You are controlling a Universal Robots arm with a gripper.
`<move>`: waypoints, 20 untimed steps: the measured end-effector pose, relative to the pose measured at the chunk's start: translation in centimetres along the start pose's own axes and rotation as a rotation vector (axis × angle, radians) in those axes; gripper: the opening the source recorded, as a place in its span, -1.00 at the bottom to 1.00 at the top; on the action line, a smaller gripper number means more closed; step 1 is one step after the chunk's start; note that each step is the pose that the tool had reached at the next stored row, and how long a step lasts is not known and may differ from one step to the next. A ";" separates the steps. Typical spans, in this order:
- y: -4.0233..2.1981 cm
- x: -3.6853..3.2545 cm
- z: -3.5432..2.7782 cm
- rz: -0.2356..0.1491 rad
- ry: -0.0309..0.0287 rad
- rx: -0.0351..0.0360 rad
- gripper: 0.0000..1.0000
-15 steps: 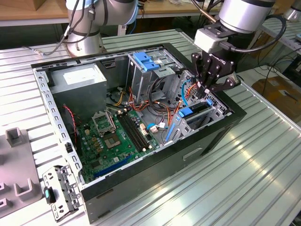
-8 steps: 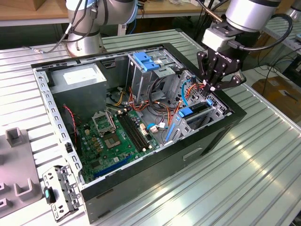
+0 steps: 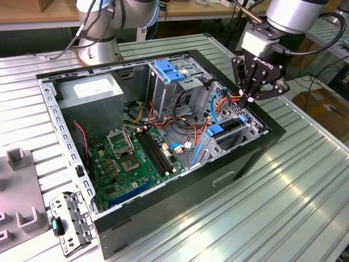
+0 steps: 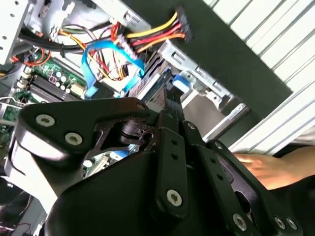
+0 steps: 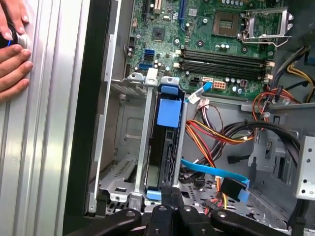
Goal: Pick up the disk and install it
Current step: 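Insert the first disk wire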
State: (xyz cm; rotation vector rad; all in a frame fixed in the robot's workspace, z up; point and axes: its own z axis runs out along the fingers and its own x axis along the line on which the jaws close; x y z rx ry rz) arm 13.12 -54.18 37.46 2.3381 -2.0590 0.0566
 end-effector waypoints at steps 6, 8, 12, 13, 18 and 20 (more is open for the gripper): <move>-1.11 -0.03 0.01 -0.034 -0.0004 0.0010 -0.79; -1.12 -0.01 -0.11 -0.115 -0.0007 0.0040 -0.79; -1.22 -0.02 -0.20 -0.138 -0.0011 0.0049 -0.79; -1.36 -0.04 -0.20 -0.138 -0.0010 0.0048 -0.79; -2.40 -0.66 -0.17 -0.144 -0.0012 0.0041 -0.79; -2.62 -1.08 -0.18 -0.171 -0.0014 0.0045 -0.52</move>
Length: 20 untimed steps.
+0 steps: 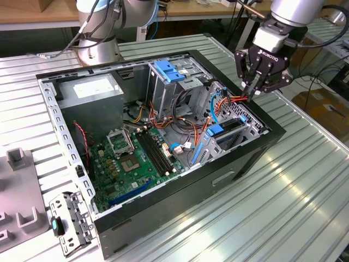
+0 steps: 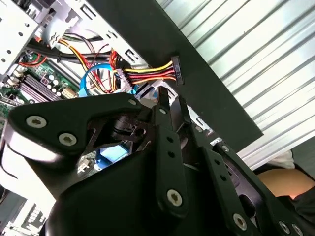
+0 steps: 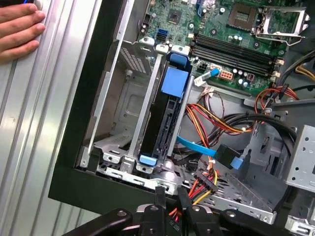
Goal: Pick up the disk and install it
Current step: 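Insert the first disk wire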
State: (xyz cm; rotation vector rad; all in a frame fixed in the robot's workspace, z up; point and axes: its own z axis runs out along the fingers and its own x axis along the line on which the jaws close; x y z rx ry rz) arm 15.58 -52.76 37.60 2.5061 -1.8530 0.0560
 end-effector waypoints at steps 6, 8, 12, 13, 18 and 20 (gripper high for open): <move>-0.21 0.03 0.01 -0.095 -0.0006 0.0039 -0.52; -0.41 0.10 0.02 -0.103 -0.0010 0.0039 -0.52; -1.04 0.11 0.02 -0.111 -0.0012 0.0031 -0.52; -1.11 0.09 0.02 -0.111 -0.0011 0.0031 -0.52; -1.35 -0.12 -0.27 -0.120 -0.0015 0.0008 -0.52; -1.40 -0.13 -0.27 -0.143 -0.0017 0.0016 -0.52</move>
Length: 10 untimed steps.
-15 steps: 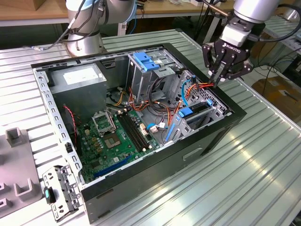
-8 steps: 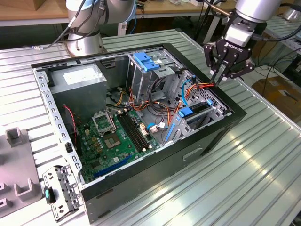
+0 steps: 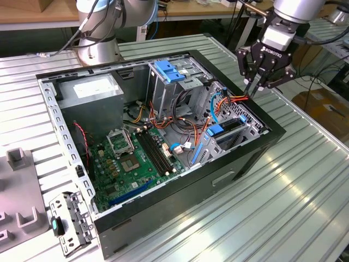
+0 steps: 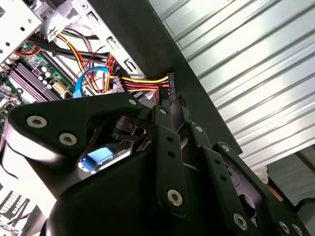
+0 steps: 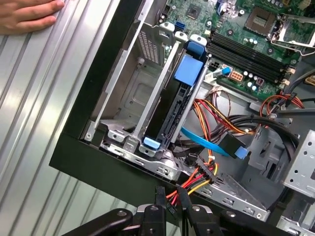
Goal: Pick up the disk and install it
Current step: 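Insert the first disk wire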
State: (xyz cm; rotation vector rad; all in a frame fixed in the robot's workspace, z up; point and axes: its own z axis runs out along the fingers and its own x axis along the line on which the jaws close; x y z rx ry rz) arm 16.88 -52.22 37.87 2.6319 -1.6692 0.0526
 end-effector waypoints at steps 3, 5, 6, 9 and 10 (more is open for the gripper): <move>-0.28 0.03 0.00 -0.036 0.0003 0.0014 -0.52; -0.36 0.05 0.05 -0.082 0.0004 0.0034 -0.51; -0.37 0.05 0.08 -0.110 0.0004 0.0046 -0.37; -0.37 0.05 0.18 -0.169 0.0005 0.0071 -0.37; -0.37 0.04 0.23 -0.192 0.0006 0.0081 -0.37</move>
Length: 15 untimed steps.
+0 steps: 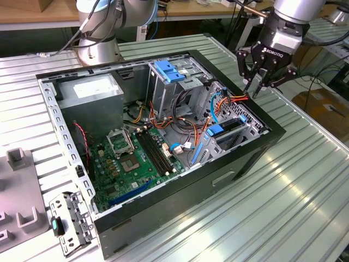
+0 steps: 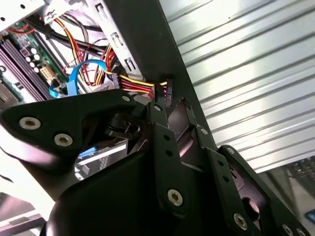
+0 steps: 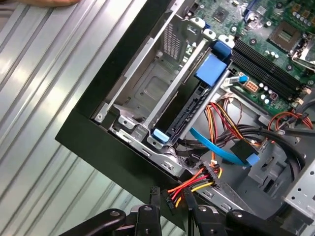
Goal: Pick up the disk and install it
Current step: 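Insert the first disk wire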
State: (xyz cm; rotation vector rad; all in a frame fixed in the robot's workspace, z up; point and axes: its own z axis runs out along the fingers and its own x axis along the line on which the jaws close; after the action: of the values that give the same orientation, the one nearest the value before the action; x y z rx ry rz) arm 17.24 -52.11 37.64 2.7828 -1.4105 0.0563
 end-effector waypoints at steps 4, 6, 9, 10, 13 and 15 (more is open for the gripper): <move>0.00 -0.01 0.25 -0.091 0.0003 0.0038 -0.37; 0.00 -0.02 0.45 -0.149 0.0004 0.0062 -0.37; -0.04 0.00 0.85 -0.280 0.0007 0.0118 -0.37; -0.07 0.02 0.89 -0.292 0.0006 0.0123 -0.37; -0.19 0.11 0.96 -0.316 0.0011 0.0130 -0.37; -0.20 0.11 0.98 -0.316 0.0009 0.0132 -0.37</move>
State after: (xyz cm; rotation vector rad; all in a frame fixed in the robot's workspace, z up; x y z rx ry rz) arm 17.48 -52.11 36.66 2.9760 -0.9559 0.0609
